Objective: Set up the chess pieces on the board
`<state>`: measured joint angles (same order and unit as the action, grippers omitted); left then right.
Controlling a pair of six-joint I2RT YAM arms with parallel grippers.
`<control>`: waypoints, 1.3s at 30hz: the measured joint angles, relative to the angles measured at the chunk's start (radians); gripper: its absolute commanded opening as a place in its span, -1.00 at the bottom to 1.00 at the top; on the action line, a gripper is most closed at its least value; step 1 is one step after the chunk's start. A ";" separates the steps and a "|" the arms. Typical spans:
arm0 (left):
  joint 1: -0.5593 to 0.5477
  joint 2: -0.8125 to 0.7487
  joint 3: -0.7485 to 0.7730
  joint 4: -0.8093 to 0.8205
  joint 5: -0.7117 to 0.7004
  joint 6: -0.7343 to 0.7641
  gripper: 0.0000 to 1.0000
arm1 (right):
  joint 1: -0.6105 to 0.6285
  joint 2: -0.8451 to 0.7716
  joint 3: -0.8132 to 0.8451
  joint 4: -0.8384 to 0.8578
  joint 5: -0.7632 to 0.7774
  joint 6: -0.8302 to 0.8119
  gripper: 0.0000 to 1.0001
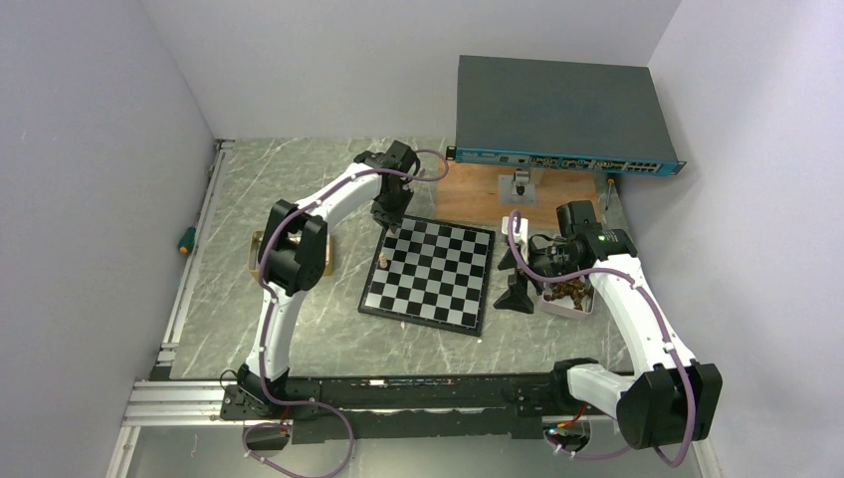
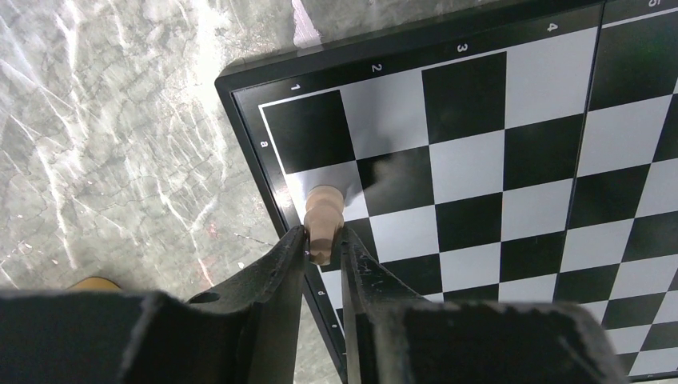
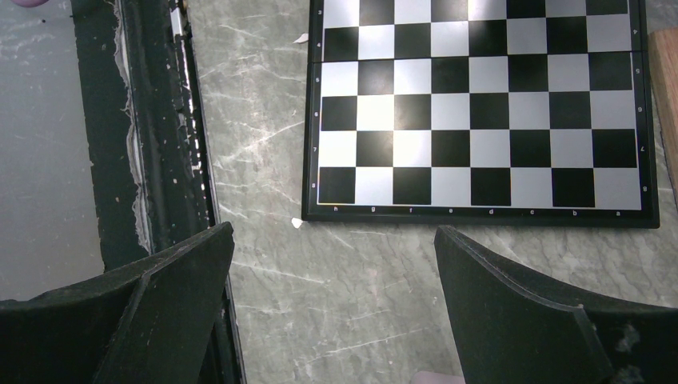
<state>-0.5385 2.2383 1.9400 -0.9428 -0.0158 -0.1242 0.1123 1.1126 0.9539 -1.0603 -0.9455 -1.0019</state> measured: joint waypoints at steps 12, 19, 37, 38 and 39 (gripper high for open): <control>0.001 -0.003 0.000 0.005 0.009 -0.010 0.00 | 0.001 0.000 0.000 0.000 0.000 0.000 0.99; 0.014 -0.101 -0.050 0.052 0.025 -0.023 0.23 | 0.001 0.000 0.000 0.000 0.001 0.000 0.99; 0.184 -0.950 -0.805 0.426 0.109 -0.045 0.99 | 0.001 0.000 -0.002 0.033 -0.006 0.034 0.99; 0.212 -0.996 -0.830 0.435 0.127 -0.047 0.99 | 0.001 0.000 -0.002 0.041 -0.006 0.040 0.99; 0.238 -1.027 -0.848 0.443 0.140 -0.050 0.99 | 0.001 0.000 -0.002 0.047 -0.005 0.047 0.99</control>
<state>-0.3000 1.2114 1.0924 -0.5003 0.1242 -0.1738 0.1131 1.1126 0.9524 -1.0130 -0.9508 -0.9554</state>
